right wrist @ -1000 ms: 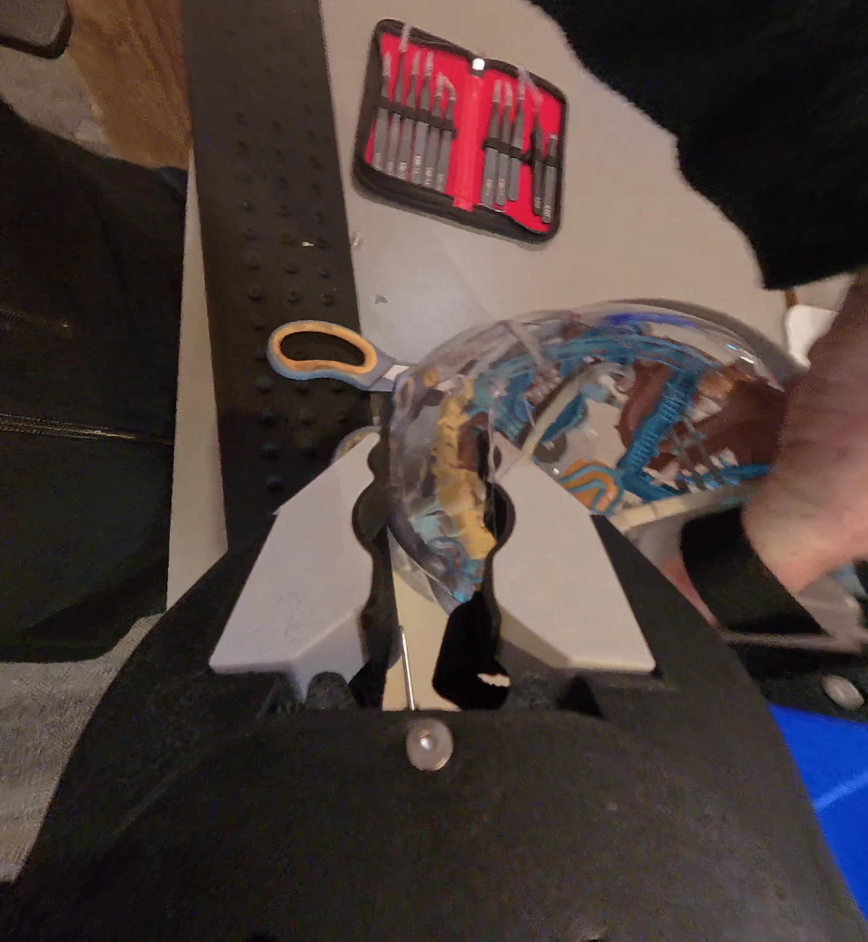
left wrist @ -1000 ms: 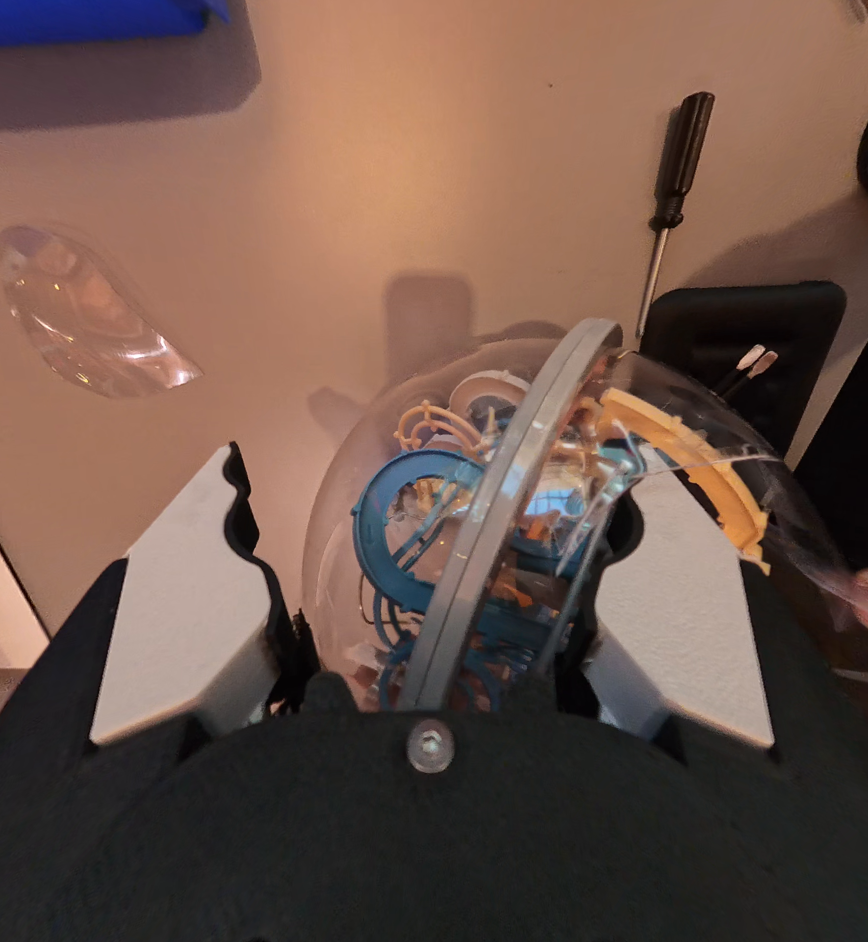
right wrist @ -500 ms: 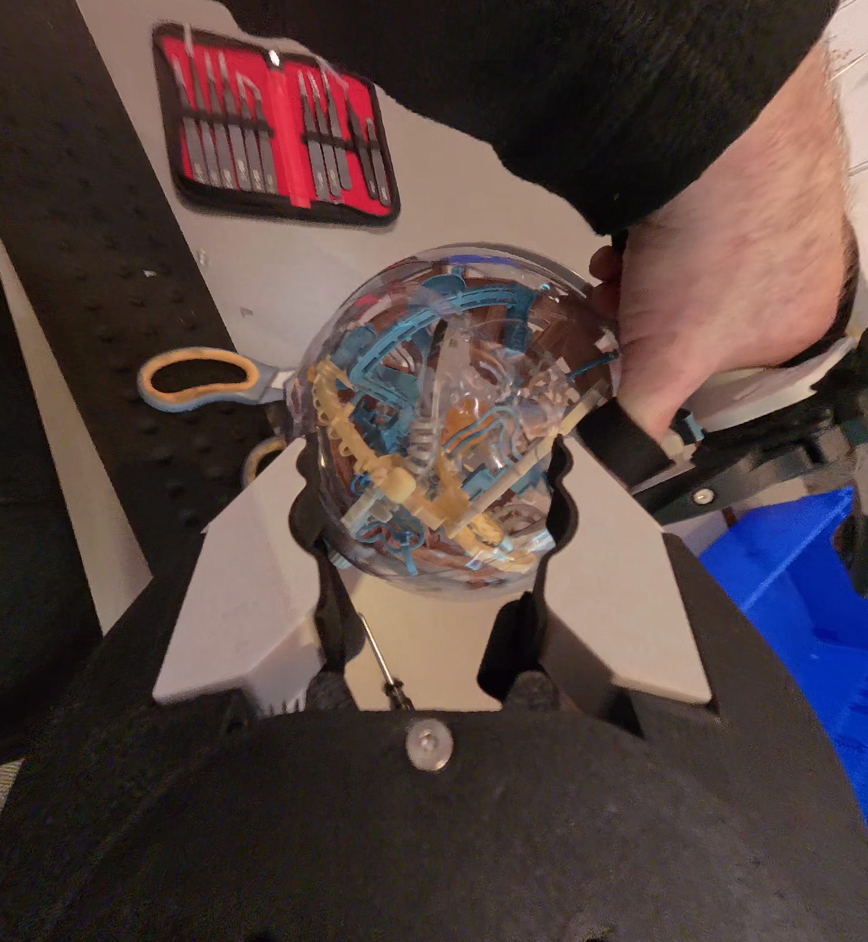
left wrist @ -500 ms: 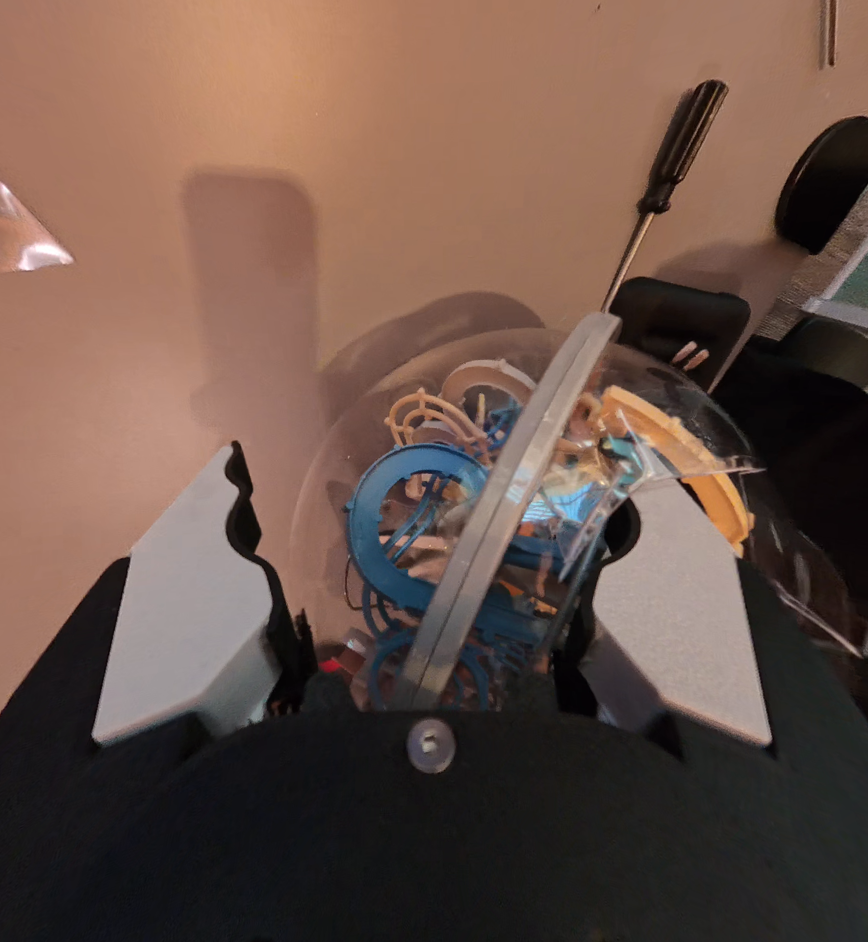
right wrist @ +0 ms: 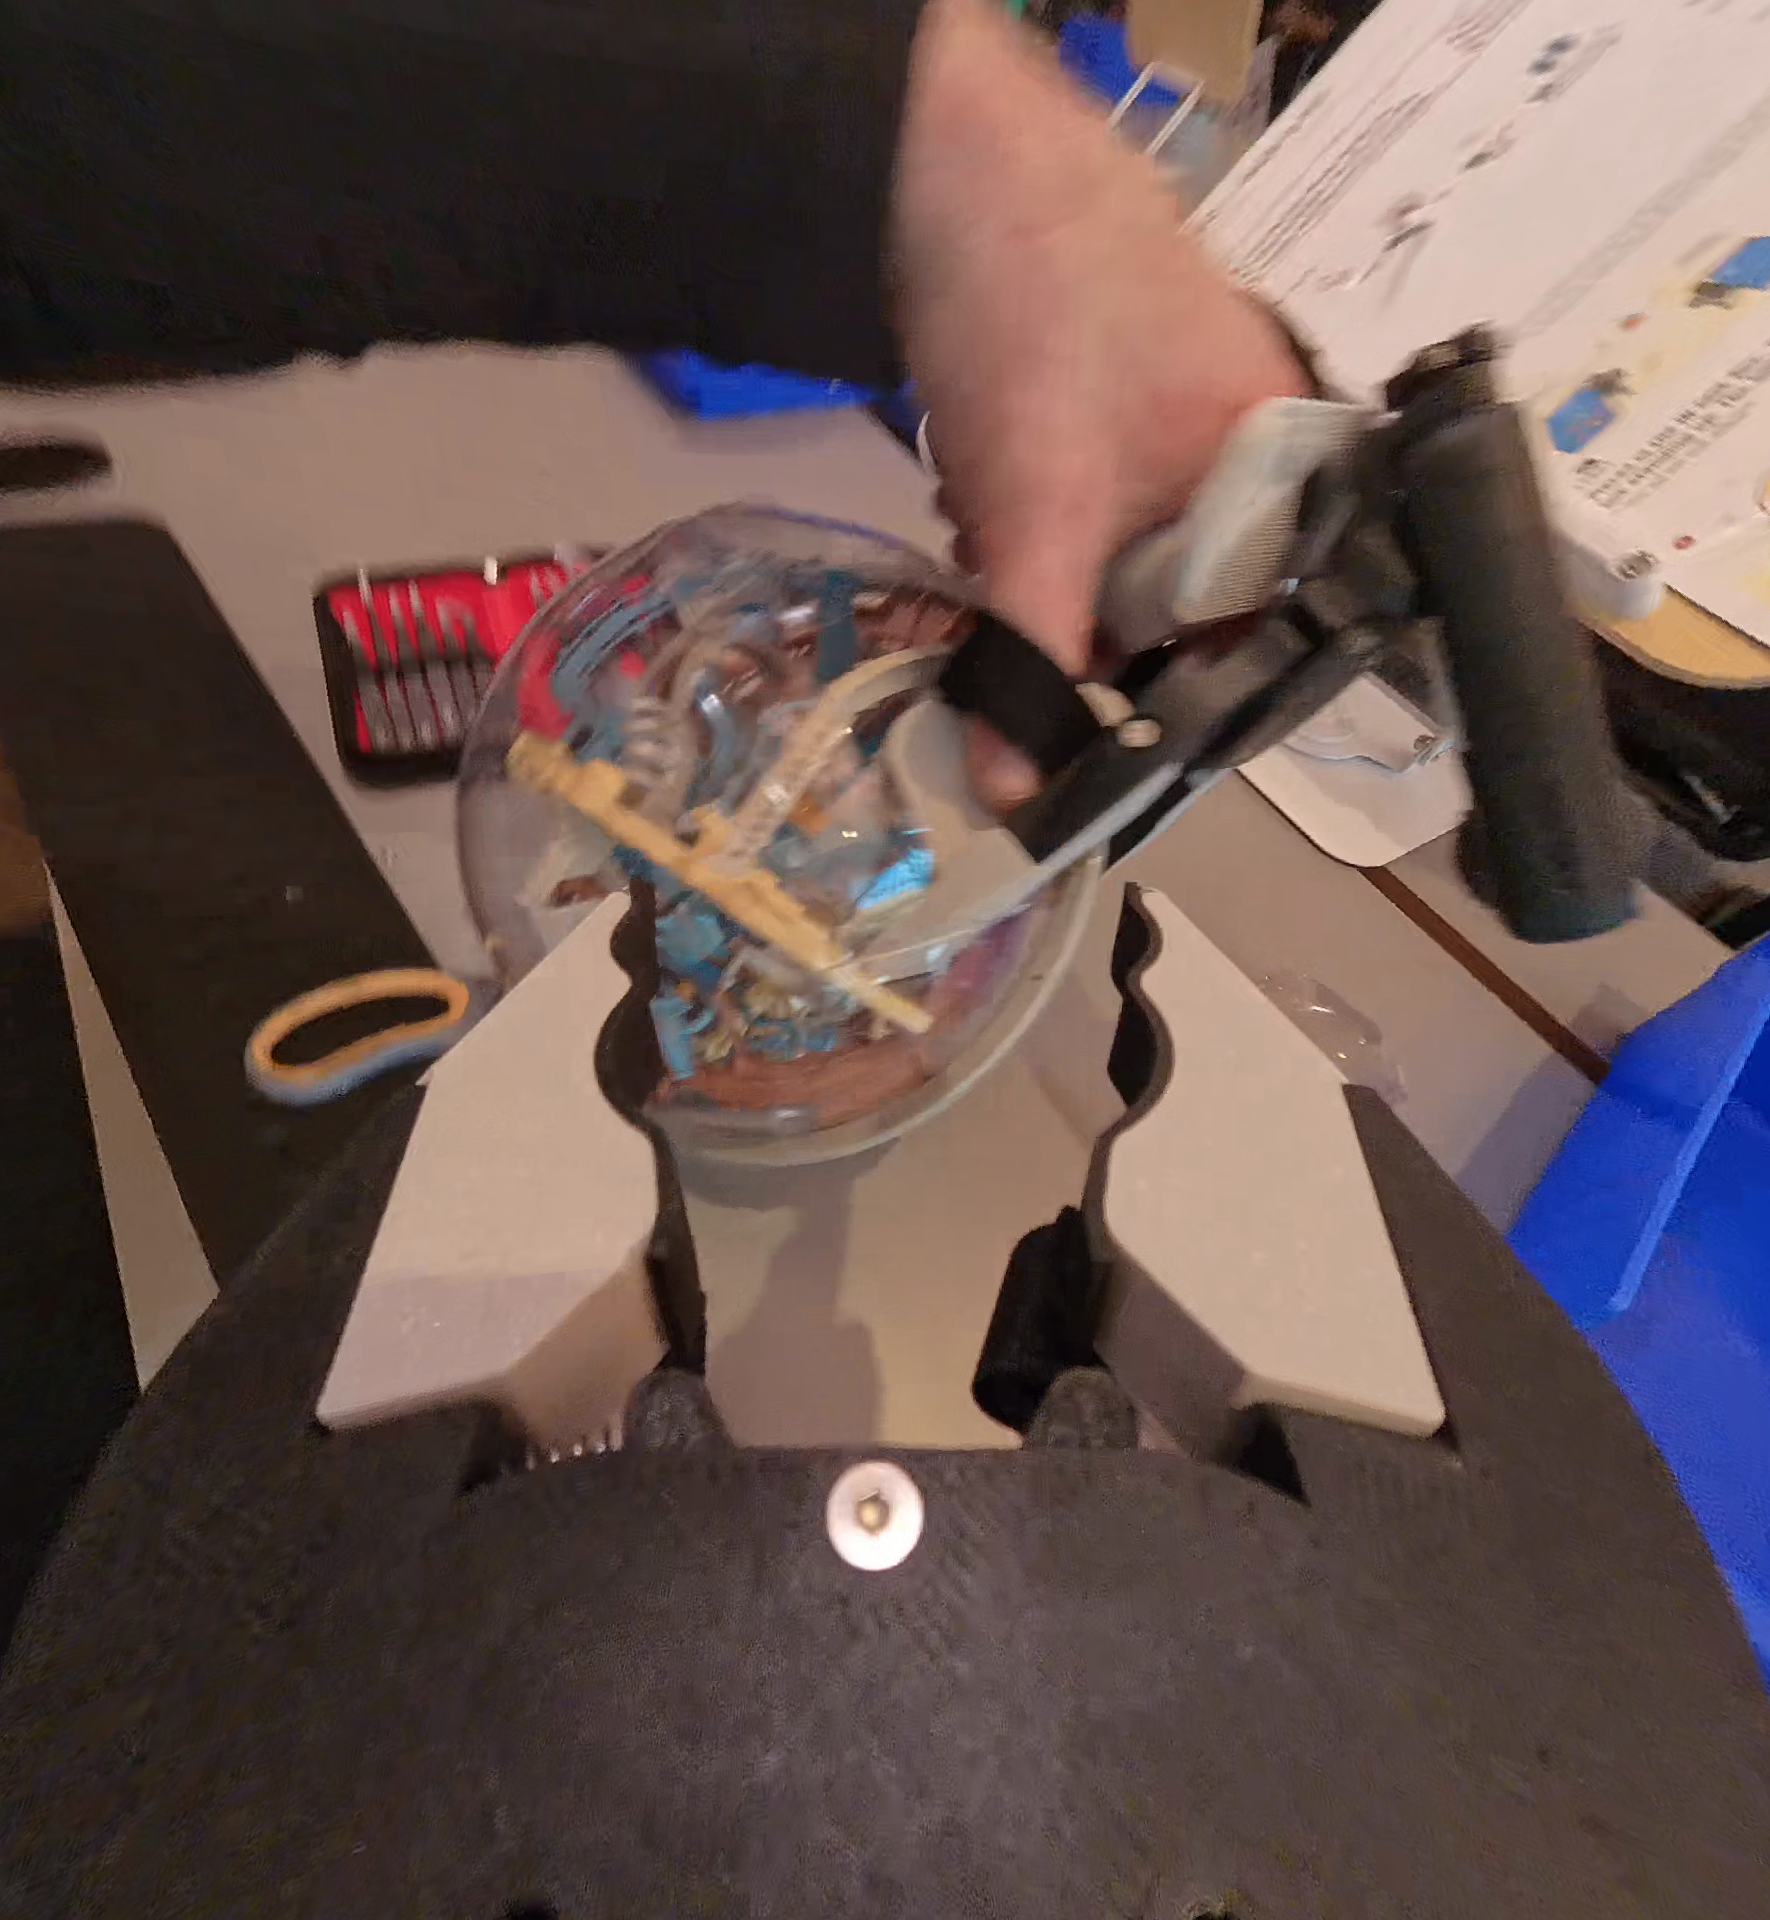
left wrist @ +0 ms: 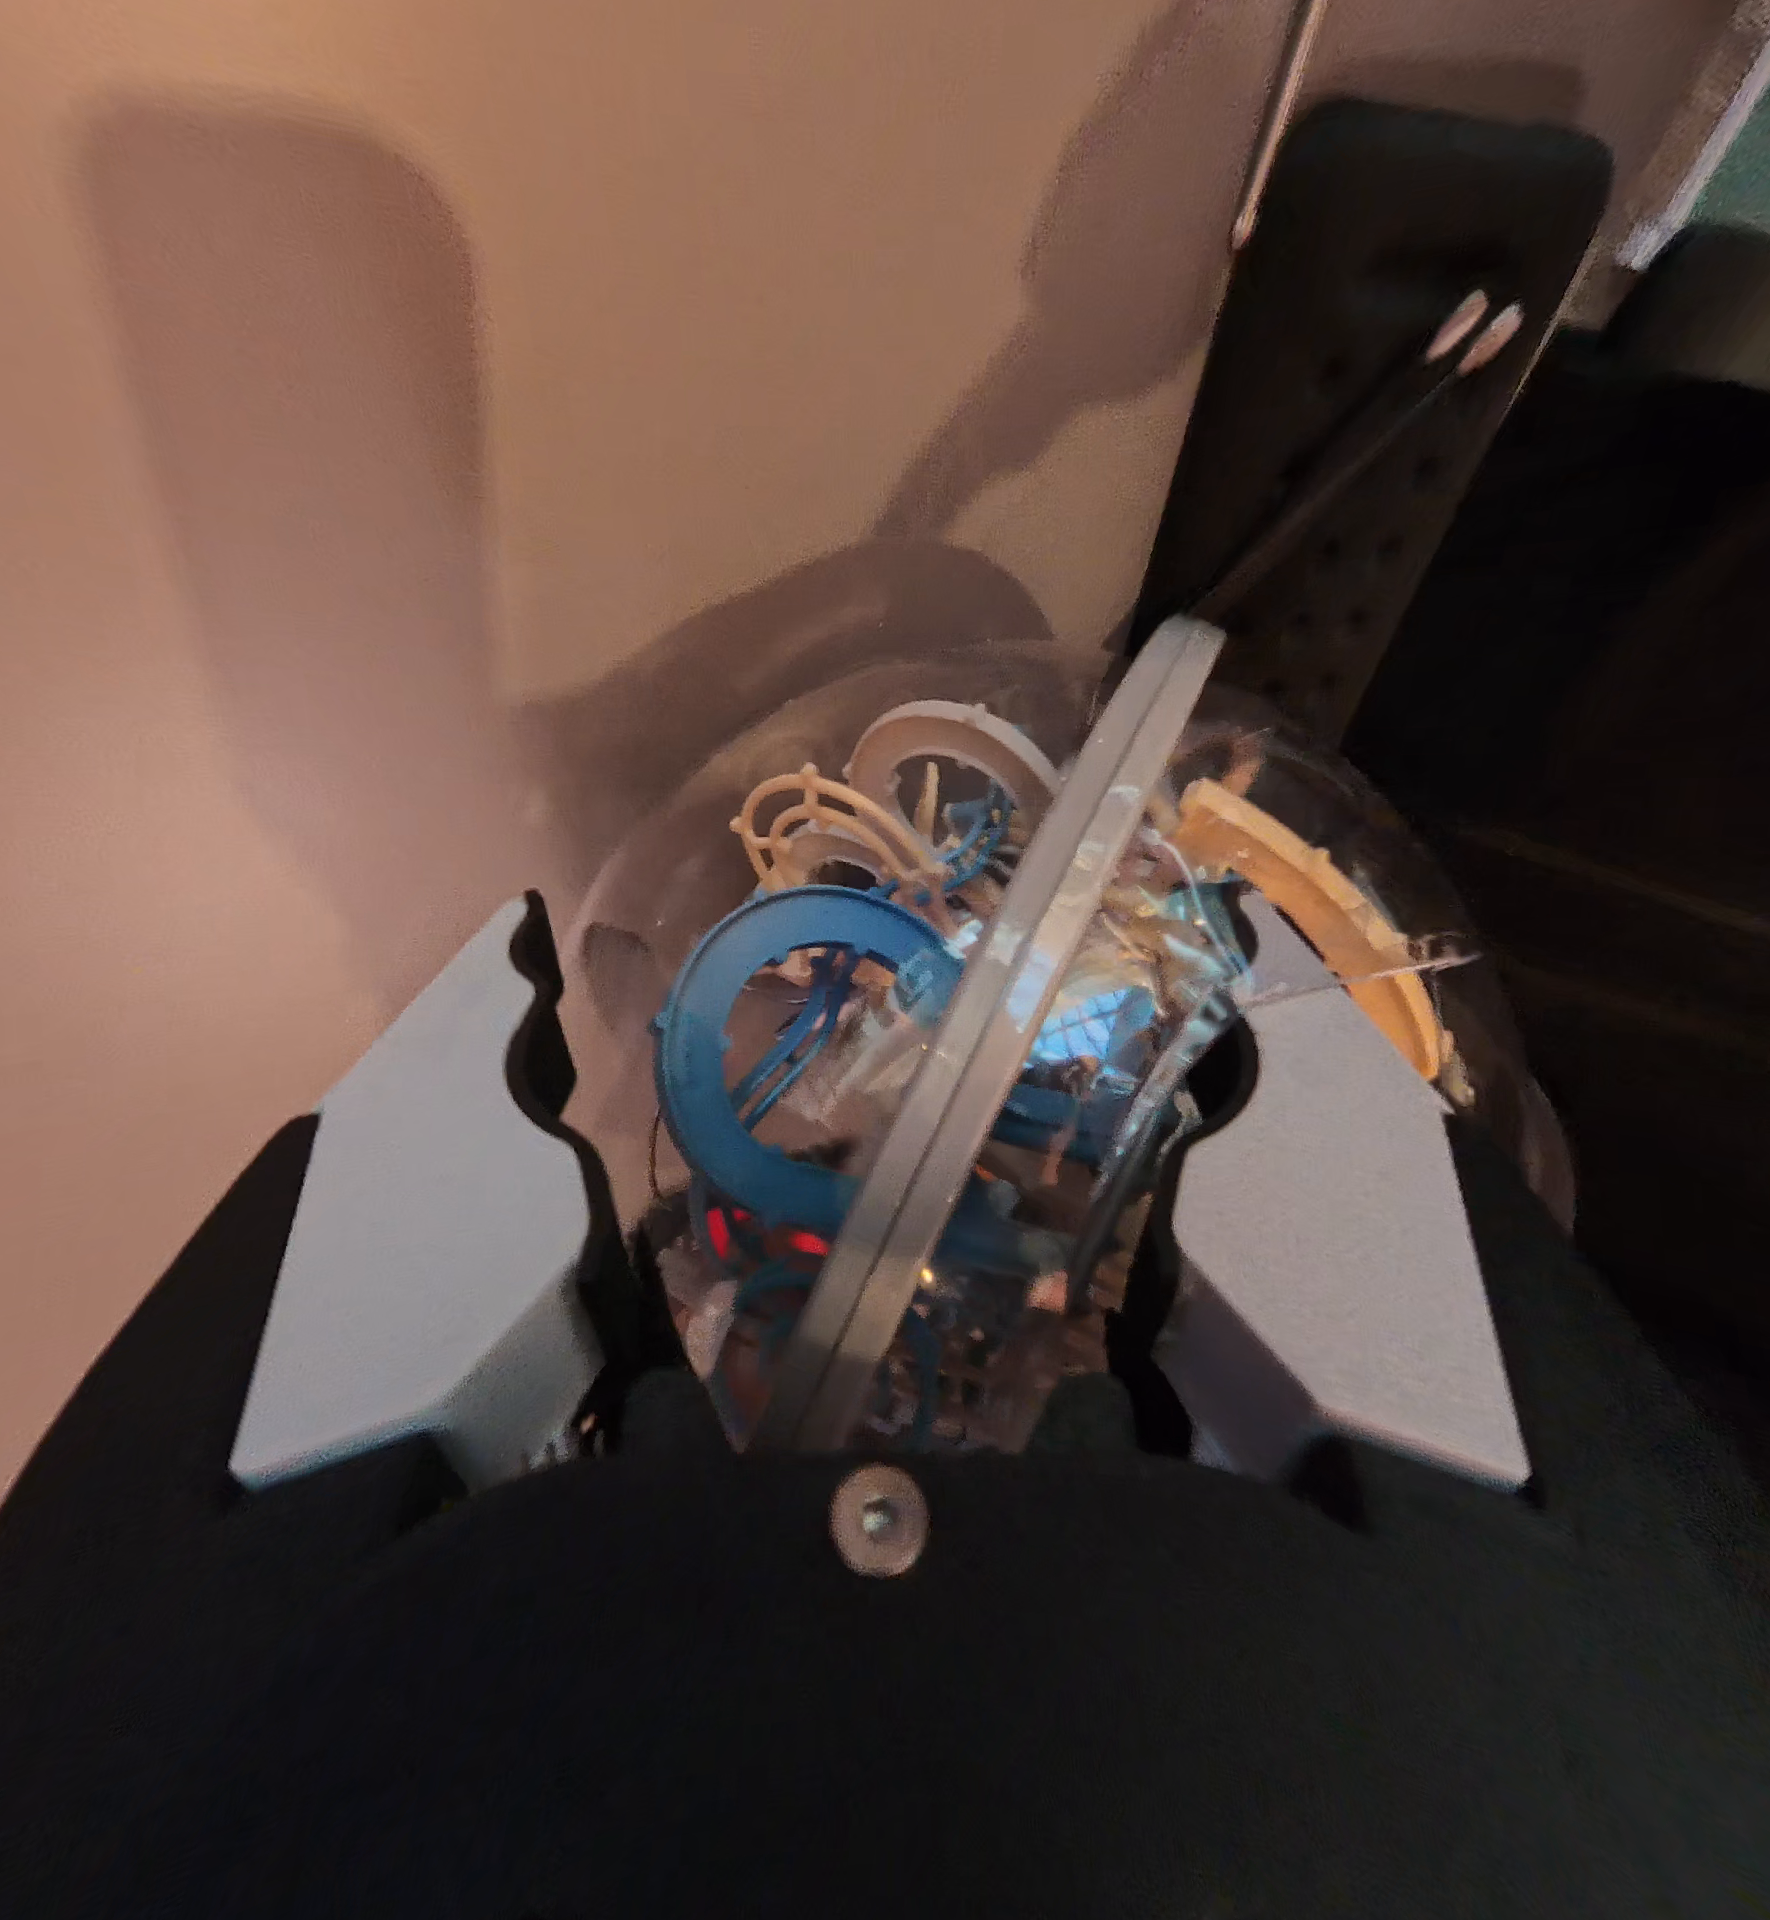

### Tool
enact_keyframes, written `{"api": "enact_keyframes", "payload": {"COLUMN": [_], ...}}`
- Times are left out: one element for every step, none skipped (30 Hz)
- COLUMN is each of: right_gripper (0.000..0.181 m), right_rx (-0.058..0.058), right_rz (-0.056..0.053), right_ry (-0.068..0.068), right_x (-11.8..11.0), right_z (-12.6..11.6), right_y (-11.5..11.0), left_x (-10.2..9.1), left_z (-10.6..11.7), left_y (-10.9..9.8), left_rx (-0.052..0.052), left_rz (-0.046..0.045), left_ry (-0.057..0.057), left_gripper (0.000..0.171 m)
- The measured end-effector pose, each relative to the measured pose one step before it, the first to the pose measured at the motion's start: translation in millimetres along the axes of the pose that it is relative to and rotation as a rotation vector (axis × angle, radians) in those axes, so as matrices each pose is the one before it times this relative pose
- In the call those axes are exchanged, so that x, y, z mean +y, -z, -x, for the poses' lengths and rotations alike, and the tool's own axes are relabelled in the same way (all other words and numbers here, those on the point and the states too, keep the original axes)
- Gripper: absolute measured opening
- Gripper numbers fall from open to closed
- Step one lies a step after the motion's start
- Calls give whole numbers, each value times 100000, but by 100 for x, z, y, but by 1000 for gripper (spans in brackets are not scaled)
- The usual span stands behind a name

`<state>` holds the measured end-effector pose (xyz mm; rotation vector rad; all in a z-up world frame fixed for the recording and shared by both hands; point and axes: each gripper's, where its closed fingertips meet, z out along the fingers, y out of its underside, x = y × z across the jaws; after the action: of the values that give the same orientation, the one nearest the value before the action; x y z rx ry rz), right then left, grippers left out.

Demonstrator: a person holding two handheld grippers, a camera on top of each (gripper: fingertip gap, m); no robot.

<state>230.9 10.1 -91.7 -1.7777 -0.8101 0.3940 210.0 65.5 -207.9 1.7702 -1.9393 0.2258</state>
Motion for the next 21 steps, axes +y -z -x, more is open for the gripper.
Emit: {"api": "enact_keyframes", "payload": {"right_gripper": [85, 83, 82, 80, 76, 77, 79, 67, 58, 61, 65, 67, 68, 68, 69, 71, 74, 76, 78, 80, 82], "right_rx": [-1968, -3265, -1134, 1545, 2563, 2919, -215, -2267, -764, 674, 3173, 4526, 2357, 723, 550, -1721, -2797, -890, -119, -1393, -1944], "right_rz": [-4274, -3225, -2598, -1726, 261, 628, -1832, -4565, -3888, 1118, 4464, 3056, 621, -1344, -1925, 269, 3112, 5131, 7193, 7139, 3676], "right_ry": [-6665, -6819, -6262, -4265, -2846, -3071, -3655, -4825, -4406, -751, 3219, 4679, 3560, 1682, 358, -55, 605, 1176, 6, -2083, -2614], "right_x": [-134, 34, 96, 127, 339, 320, -137, -592, -588, 81, 594, 423, 102, -233, -297, 54, 553, 985, 1395, 1398, 872], "right_z": [-846, -726, -987, -1135, -1113, -1159, -684, -349, -476, -418, -581, -768, -533, -341, -365, -47, 122, -241, -500, -393, -279], "right_y": [-9, -186, -264, -311, -408, -360, -170, 88, 159, 80, 105, 280, 414, 392, 156, -276, -646, -877, -968, -929, -726], "left_x": [38, 104, 100, 159, 118, -1, 24, -165, -207, 264, 318, 237, 283, 277, 138, 201, -32, -117, -106, -171, -194], "left_z": [-337, -231, -167, -221, -259, -245, -19, -64, -57, -216, -249, -72, 25, -2, -96, -55, -95, -179, -156, -110, -58], "left_y": [-287, -247, -246, -277, -341, -403, -306, -164, -108, -218, -318, -396, -429, -526, -575, -556, -534, -449, -313, -234, -64], "left_rx": [741, 586, 668, 766, 836, 1236, 880, 1805, 3966, 3790, 4400, 3993, 3993, 4129, 4627, 3636, 2934, 3429, 2690, 2132, 1359], "left_rz": [949, 1167, 1726, 2488, 2189, 1974, 2962, 2062, 261, 2365, 3123, 2204, 2994, 3515, 4116, 4595, 3207, 2857, 2801, 2284, 2196], "left_ry": [-2598, -982, -213, -275, -814, -905, 1083, 439, -1071, 1238, 458, 2085, 2460, 2595, -204, 824, 252, -1172, -1763, -2345, -2096], "left_gripper": [120, 120, 119, 118, 117, 116, 114, 109, 103, 100, 95, 95, 95, 95, 94, 95, 94, 93, 92, 92, 90]}}
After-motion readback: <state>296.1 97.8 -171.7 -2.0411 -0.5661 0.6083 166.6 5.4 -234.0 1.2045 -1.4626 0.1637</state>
